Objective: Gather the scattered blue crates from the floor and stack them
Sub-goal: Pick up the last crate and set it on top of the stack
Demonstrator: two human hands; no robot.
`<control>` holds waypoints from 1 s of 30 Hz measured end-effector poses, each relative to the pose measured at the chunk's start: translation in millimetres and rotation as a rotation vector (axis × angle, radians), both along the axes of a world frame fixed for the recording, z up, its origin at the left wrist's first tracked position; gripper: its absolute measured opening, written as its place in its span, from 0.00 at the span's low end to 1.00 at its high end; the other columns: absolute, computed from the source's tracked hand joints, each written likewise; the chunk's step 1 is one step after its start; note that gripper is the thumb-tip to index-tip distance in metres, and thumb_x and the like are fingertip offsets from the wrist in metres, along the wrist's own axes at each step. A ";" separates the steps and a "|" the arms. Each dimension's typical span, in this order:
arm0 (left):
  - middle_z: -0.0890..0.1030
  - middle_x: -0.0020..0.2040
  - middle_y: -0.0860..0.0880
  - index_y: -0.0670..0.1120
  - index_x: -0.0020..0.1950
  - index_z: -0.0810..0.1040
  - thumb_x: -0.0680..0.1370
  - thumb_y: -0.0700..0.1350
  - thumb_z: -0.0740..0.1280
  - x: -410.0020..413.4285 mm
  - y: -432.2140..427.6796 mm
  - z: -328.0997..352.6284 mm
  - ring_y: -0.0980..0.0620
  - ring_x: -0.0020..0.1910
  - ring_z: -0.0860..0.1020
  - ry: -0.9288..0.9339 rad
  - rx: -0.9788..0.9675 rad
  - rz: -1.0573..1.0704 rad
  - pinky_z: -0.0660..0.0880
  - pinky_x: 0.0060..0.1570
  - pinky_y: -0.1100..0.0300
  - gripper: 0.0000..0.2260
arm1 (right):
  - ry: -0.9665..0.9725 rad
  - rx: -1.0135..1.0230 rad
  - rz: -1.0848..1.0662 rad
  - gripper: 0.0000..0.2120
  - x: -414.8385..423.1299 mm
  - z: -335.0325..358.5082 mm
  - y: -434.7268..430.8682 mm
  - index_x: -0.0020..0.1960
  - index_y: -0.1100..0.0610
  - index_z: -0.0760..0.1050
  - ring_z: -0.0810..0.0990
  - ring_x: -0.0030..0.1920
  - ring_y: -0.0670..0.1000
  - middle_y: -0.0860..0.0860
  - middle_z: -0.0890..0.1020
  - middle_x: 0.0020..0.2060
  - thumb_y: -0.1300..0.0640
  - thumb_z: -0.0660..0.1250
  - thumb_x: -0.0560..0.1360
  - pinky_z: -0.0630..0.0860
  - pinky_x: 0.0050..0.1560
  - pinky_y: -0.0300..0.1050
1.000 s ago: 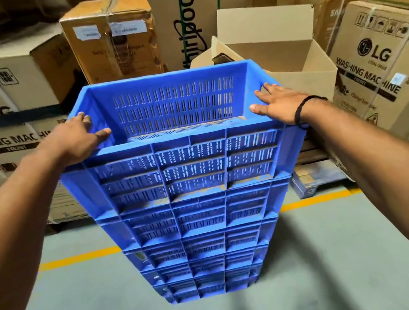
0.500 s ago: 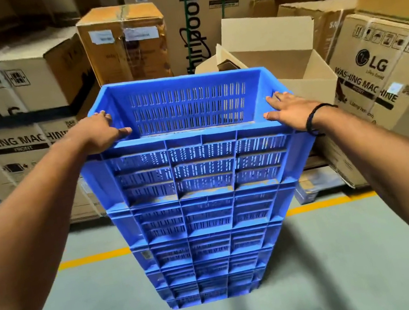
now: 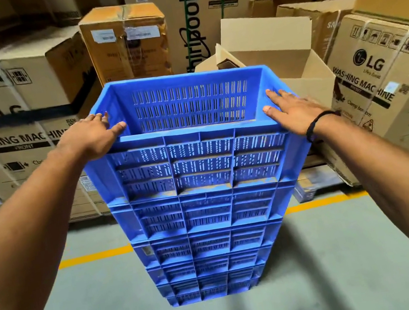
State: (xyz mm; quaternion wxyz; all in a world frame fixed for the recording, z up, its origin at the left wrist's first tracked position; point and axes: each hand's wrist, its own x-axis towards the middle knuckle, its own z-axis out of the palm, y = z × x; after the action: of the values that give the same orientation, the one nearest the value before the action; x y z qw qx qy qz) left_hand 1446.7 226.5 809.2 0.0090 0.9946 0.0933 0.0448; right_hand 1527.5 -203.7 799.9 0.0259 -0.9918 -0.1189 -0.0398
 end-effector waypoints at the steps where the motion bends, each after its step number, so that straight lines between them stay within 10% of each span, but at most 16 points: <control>1: 0.57 0.77 0.41 0.41 0.76 0.57 0.80 0.62 0.48 1.5 -2.2 0.9 0.45 0.76 0.56 0.007 0.014 -0.008 0.54 0.73 0.52 0.33 | 0.008 0.012 0.002 0.31 1.2 -0.9 -1.0 0.77 0.45 0.46 0.50 0.77 0.51 0.52 0.52 0.77 0.35 0.43 0.78 0.50 0.75 0.53; 18: 0.71 0.69 0.41 0.46 0.66 0.72 0.80 0.61 0.51 -5.5 -10.6 -1.5 0.38 0.65 0.71 -0.117 -0.063 0.010 0.68 0.61 0.45 0.25 | 0.076 0.032 -0.071 0.31 8.2 5.8 2.9 0.77 0.44 0.50 0.48 0.77 0.51 0.51 0.49 0.77 0.34 0.44 0.77 0.47 0.76 0.53; 30: 0.68 0.73 0.42 0.39 0.71 0.68 0.82 0.51 0.56 -81.1 -32.2 0.6 0.46 0.76 0.58 -0.398 -0.238 -0.189 0.50 0.74 0.50 0.22 | -0.134 0.104 -0.095 0.34 -59.7 19.5 18.8 0.77 0.50 0.48 0.49 0.77 0.53 0.52 0.48 0.77 0.34 0.44 0.77 0.50 0.74 0.60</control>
State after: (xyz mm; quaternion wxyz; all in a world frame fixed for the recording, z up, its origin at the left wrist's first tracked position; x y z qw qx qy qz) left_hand 1365.6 194.3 809.9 0.1484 0.9625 0.0007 0.2273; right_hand 1467.8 -184.9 819.4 0.0677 -0.9887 -0.0710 -0.1135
